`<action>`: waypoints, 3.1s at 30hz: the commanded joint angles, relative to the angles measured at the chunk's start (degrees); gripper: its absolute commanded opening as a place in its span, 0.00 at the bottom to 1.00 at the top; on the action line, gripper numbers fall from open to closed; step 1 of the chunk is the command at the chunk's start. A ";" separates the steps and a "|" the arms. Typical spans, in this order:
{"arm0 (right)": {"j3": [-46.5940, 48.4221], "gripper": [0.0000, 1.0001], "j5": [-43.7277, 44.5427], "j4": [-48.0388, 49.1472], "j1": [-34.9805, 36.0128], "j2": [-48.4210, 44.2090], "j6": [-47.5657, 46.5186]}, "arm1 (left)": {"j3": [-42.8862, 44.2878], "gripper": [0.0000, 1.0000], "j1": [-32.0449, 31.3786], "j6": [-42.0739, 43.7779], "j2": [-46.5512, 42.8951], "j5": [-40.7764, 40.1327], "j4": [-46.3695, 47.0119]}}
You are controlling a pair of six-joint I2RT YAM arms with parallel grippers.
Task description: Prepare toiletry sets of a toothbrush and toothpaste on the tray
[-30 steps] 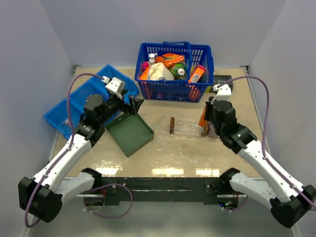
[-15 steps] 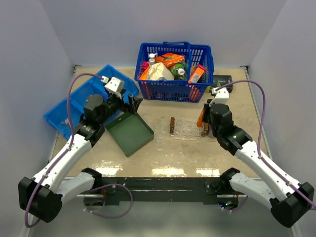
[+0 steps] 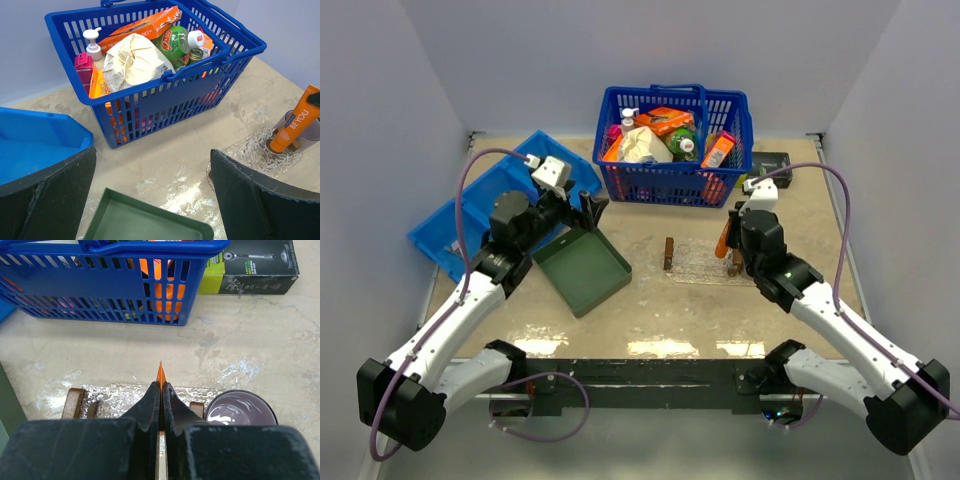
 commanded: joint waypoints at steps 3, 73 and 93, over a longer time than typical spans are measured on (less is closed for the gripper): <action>-1.14 0.00 1.79 5.71 0.05 -0.32 0.02 | -0.03 1.00 0.26 1.35 -1.27 -0.39 1.26; -9.23 0.00 4.07 15.29 0.67 2.40 -0.94 | 0.23 1.00 0.26 1.79 -1.18 -0.22 0.91; -9.49 0.23 4.25 14.59 0.75 2.93 -0.41 | 0.23 1.00 0.26 2.06 -1.27 -0.13 0.73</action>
